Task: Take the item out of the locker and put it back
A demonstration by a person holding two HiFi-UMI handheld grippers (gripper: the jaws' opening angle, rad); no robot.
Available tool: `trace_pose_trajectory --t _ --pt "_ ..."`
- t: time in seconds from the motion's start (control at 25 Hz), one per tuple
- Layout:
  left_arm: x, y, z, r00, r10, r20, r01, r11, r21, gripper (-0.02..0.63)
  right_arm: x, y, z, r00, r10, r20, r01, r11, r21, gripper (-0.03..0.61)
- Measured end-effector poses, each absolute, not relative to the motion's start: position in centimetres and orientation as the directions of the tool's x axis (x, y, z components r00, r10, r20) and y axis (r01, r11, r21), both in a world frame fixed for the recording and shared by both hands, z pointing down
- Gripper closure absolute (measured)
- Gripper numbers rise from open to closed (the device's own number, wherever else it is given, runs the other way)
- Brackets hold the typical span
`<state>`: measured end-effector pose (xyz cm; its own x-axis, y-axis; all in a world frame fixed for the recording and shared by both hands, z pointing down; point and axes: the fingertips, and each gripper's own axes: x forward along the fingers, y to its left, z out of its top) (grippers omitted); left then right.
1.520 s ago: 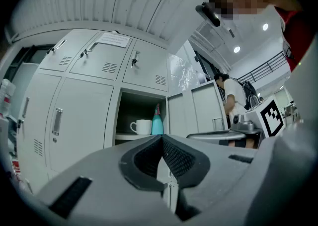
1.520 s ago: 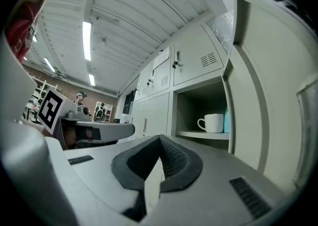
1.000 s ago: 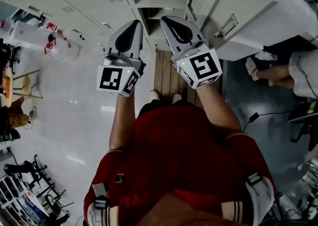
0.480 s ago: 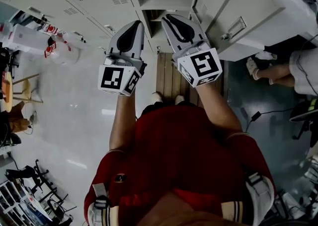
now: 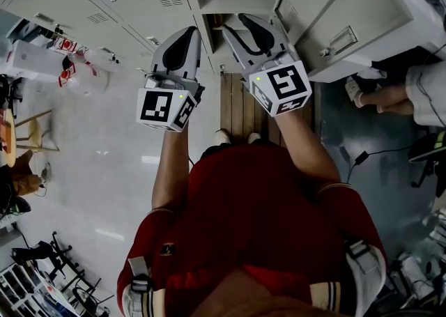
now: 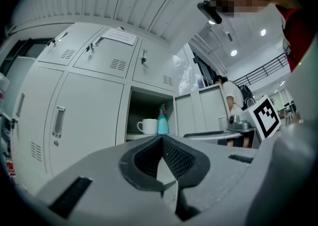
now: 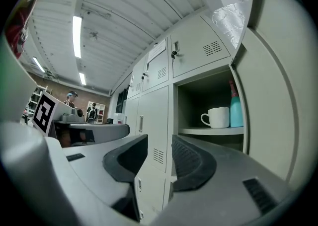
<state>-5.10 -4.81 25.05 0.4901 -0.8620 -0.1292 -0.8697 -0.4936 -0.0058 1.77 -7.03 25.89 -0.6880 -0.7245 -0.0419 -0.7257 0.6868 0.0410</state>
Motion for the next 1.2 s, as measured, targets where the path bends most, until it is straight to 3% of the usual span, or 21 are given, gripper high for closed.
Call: trace_pose_trajectory --t 0.56,1.2 --pt "-8.7 -6.6 25.7 0.548 -0.825 -0.138 -0.834 -0.552 -0.005 0.607 -1.2 -8.9 26.8 -0.634 -0.773 -0.014 -0.773 0.633 0.054 0.371" --pt "-9.0 -9.8 27.5 0.536 -0.836 -0.122 -0.840 -0.542 0.020 0.607 -0.7 -13.6 29.5 -0.610 -0.790 0.064 -0.784 0.614 0.090 0.356"
